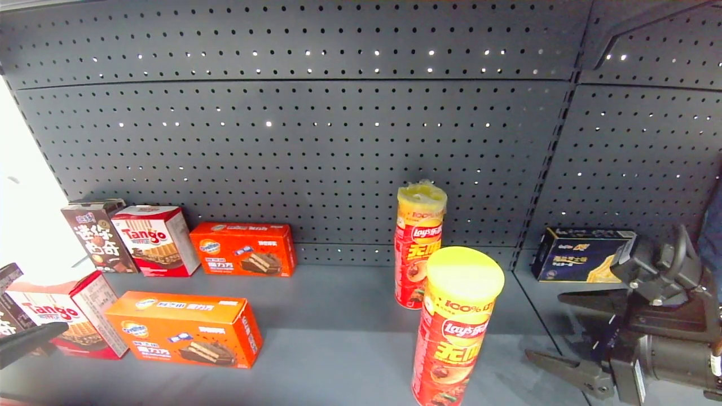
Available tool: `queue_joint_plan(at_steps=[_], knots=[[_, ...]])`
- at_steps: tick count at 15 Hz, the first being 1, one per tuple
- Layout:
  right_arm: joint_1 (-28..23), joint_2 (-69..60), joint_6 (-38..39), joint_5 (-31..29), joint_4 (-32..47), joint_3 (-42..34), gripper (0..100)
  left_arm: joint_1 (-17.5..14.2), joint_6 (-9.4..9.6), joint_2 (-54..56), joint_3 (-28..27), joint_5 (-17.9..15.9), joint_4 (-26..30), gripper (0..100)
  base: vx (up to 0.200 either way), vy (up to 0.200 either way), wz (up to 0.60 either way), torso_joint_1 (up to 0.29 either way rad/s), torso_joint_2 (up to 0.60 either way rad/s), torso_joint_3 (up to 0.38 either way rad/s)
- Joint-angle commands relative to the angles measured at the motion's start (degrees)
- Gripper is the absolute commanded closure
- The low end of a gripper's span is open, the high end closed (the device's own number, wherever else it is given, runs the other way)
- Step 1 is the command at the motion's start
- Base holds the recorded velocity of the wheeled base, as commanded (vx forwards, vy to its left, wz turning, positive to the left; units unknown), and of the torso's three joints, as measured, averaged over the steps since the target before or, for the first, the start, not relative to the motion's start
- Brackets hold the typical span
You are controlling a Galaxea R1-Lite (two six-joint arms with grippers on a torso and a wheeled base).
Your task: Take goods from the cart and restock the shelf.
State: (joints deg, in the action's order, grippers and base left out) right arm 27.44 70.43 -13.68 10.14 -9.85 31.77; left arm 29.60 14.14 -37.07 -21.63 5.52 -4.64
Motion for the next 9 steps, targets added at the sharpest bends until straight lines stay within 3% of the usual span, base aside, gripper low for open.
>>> queue_joint_plan(at_steps=[1,9], knots=[[0.86,0.68,0.05,0.05,-0.08,-1.36,0,-0.24,0.01,-0.28,-0.26,0.01,-0.01,0,0.0,0.0,0.0,0.0,0.0,0.0],[2.44,2.26,0.32,-4.08,-0.26,-0.83,0,-0.86,0.01,-0.72,-1.66,0.1,0.07,0,0.0,0.0,0.0,0.0,0.0,0.0]])
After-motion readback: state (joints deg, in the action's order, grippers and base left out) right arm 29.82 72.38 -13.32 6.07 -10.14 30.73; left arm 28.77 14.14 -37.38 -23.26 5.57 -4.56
